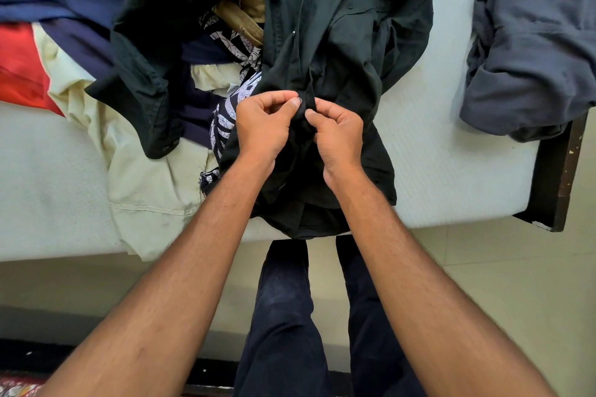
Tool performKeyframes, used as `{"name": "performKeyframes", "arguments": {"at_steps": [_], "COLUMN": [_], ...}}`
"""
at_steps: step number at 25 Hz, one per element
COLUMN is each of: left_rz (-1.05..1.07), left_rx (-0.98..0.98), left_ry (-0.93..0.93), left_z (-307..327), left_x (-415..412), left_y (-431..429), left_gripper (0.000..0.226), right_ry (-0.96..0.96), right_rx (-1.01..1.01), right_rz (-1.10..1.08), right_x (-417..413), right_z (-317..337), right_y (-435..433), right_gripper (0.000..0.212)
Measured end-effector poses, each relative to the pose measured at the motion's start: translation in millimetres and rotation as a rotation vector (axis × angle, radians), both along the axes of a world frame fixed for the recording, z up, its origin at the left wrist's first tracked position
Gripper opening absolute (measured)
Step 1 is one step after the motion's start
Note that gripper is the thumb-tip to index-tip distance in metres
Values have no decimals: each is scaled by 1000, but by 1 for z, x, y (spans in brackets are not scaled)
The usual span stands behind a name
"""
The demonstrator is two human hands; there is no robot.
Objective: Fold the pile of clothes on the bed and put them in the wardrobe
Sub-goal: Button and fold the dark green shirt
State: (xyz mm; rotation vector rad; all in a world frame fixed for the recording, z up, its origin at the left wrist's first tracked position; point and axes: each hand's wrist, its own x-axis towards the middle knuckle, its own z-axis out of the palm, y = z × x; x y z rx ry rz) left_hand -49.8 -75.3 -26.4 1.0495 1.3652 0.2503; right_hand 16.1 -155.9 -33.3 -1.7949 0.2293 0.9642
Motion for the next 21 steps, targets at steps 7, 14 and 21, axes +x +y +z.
{"name": "performKeyframes", "arguments": {"at_steps": [7, 14, 21], "left_rz": [77, -100, 6], "left_rx": [-74, 196, 71], "left_ry": [-62, 60, 12], "left_z": [5, 0, 0], "left_x": [-1, -5, 5], "left_y": [9, 3, -2], "left_gripper": [10, 10, 9], "right_ry": [6, -51, -131], "right_rx": [-15, 32, 11], "right_rz": [7, -98, -32], "right_x": [4, -1, -3], "right_z": [-2, 8, 7], "right_y": [-3, -2, 0], "right_gripper": [26, 19, 17]}}
